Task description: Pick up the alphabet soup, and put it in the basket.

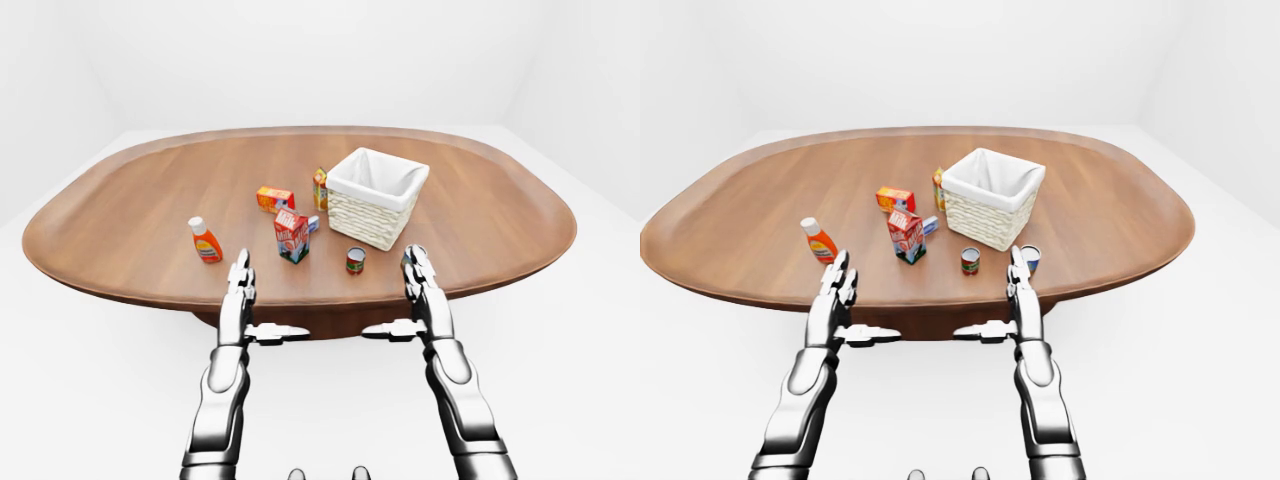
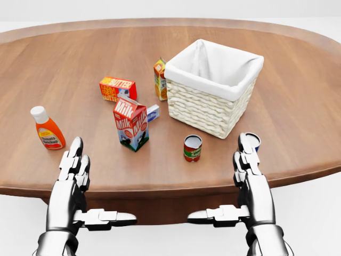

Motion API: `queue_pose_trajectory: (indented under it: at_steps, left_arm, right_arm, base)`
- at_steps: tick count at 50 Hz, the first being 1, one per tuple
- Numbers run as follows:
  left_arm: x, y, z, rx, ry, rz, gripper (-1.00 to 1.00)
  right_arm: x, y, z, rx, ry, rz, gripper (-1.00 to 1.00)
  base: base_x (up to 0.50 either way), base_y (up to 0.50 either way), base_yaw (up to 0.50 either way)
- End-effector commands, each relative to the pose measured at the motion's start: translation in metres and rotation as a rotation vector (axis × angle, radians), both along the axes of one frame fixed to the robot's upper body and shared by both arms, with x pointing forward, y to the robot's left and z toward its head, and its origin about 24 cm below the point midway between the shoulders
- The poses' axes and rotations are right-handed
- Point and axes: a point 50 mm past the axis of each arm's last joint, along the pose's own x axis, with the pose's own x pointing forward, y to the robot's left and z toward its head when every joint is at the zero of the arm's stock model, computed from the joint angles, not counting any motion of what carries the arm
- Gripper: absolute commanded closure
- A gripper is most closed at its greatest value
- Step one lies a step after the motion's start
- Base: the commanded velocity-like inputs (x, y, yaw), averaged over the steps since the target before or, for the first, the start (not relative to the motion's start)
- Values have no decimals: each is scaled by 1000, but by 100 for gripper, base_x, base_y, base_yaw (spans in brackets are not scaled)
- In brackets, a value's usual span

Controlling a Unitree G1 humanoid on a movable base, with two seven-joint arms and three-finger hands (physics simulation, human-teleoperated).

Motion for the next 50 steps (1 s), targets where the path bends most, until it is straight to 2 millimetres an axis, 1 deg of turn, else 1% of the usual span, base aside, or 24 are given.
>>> queue_pose_trajectory:
  at_steps: [1, 12, 14, 15, 16, 17, 21, 23, 24, 25, 26, 30, 32, 36, 39, 40, 44, 47, 50]
  left_arm:
    - [1, 7, -1, 2, 3, 0, -100]
    - [0, 9, 5, 0, -6, 9, -100]
    - [-1, 9, 12, -9, -16, 12, -100]
    - [-3, 10, 18, -16, -32, 14, -100]
    - [-3, 10, 18, -17, -33, 14, -100]
    - [-4, 11, 25, -21, -54, 20, -100]
    - [-6, 14, 39, -18, -114, 33, -100]
    - [-11, 16, 53, 33, -181, 53, -100]
    - [-12, 16, 55, 35, -191, 54, -100]
    - [-16, 16, 67, 29, -233, 56, -100]
    - [-17, 16, 67, 29, -237, 56, -100]
    - [-20, 19, 80, 12, -293, 65, -100]
    - [-21, 19, 81, 10, -300, 70, -100]
    - [-30, 22, 102, 0, -394, 91, -100]
    - [-31, 22, 104, 1, -405, 100, -100]
    - [-35, 21, 108, -1, -422, 101, -100]
    - [-36, 23, 113, -3, -445, 113, -100]
    - [-37, 25, 115, -18, -459, 123, -100]
    - [-35, 26, 111, -15, -440, 125, -100]
  right_arm:
    - [1, -5, -2, -1, 19, 16, -100]
    - [1, -6, 1, -8, 7, 19, -100]
    - [0, -6, 7, -11, -5, 16, -100]
    - [-1, -7, 12, -14, -17, 13, -100]
    - [-2, -8, 16, -21, -29, 11, -100]
    - [-2, -8, 19, -28, -37, 8, -100]
    - [-5, -11, 33, -35, -91, -1, -100]
    - [-8, -11, 45, -43, -141, -2, -100]
    - [-9, -12, 46, -45, -147, -2, -100]
    - [-11, -11, 52, -49, -171, -1, -100]
    - [-11, -11, 52, -50, -173, -1, -100]
    - [-15, -12, 65, -54, -228, -6, -100]
    - [-16, -12, 66, -56, -235, -5, -100]
    - [-20, -14, 81, -68, -300, -20, -100]
    - [-22, -15, 86, -72, -323, -22, -100]
    - [-23, -14, 87, -73, -327, -20, -100]
    - [-24, -14, 90, -77, -338, -13, -100]
    - [-27, -12, 96, -93, -365, -6, -100]
    - [-29, -11, 96, -100, -369, -2, -100]
  base:
    - [0, 0, 0]
    - [0, 0, 0]
    - [0, 0, 0]
    - [0, 0, 0]
    - [0, 0, 0]
    - [0, 0, 0]
    - [0, 0, 0]
    - [0, 0, 0]
    - [0, 0, 0]
    - [0, 0, 0]
    - [0, 0, 0]
    - [0, 0, 0]
    - [0, 0, 0]
    - [0, 0, 0]
    - [0, 0, 0]
    - [0, 0, 0]
    - [0, 0, 0]
    - [0, 0, 0]
    - [0, 0, 0]
